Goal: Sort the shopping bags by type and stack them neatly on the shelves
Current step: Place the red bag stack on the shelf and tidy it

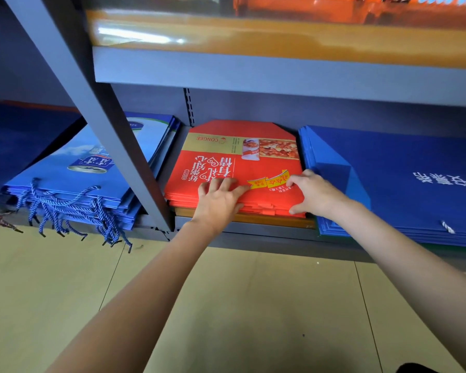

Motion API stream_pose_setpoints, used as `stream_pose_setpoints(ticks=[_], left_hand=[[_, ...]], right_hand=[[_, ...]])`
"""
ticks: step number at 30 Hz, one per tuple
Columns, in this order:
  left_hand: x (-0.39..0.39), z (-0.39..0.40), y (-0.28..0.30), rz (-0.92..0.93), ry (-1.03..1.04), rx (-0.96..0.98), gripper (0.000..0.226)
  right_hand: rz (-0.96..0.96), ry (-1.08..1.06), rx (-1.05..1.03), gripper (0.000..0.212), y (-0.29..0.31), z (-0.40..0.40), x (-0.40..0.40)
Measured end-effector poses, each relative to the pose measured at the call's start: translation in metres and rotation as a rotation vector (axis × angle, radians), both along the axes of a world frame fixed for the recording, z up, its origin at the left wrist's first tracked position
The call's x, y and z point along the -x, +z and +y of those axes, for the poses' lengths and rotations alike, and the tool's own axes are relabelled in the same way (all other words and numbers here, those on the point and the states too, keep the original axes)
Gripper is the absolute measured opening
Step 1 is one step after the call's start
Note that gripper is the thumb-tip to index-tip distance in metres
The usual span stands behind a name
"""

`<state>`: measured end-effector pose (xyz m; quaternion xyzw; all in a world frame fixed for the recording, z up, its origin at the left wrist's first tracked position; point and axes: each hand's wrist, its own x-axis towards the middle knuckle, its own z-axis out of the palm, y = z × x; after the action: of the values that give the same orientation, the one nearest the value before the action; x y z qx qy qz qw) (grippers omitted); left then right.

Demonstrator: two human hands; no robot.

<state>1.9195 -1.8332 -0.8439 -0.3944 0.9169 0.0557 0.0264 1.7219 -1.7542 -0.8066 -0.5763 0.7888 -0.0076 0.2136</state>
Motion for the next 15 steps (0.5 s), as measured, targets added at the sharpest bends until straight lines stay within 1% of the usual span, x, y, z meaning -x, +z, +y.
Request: stream_pose_setpoints(ticks=[7,9,11,12,15], left_hand=[[-0.001,0.004,-0.013,-0.021,-0.015,0.081,0.047],[-0.002,0.003,-0.011,-0.010,-0.029,0.072,0.048],[-0.003,-0.004,-0.002,-0.006,-0.031,0.004,0.052],[-0.005,-0.010,0.005,-0.032,-0.008,-0.043,0.060],[-0.018,-0.037,0.025,-0.180,0.173,-0.170,0.098]], right_hand=[[0.005,0.001,0.018,0.057,-0.004,-0.001,-0.002],[0.001,-0.002,0.015,0.057,-0.005,-0.001,-0.001],[-0.008,-0.021,0.000,0.062,-0.005,-0.001,0.001],[-0.021,-0.039,-0.018,0.068,-0.004,-0.002,0.003],[-0.077,-0.065,-0.079,0.090,-0.001,-0.005,0.003]])
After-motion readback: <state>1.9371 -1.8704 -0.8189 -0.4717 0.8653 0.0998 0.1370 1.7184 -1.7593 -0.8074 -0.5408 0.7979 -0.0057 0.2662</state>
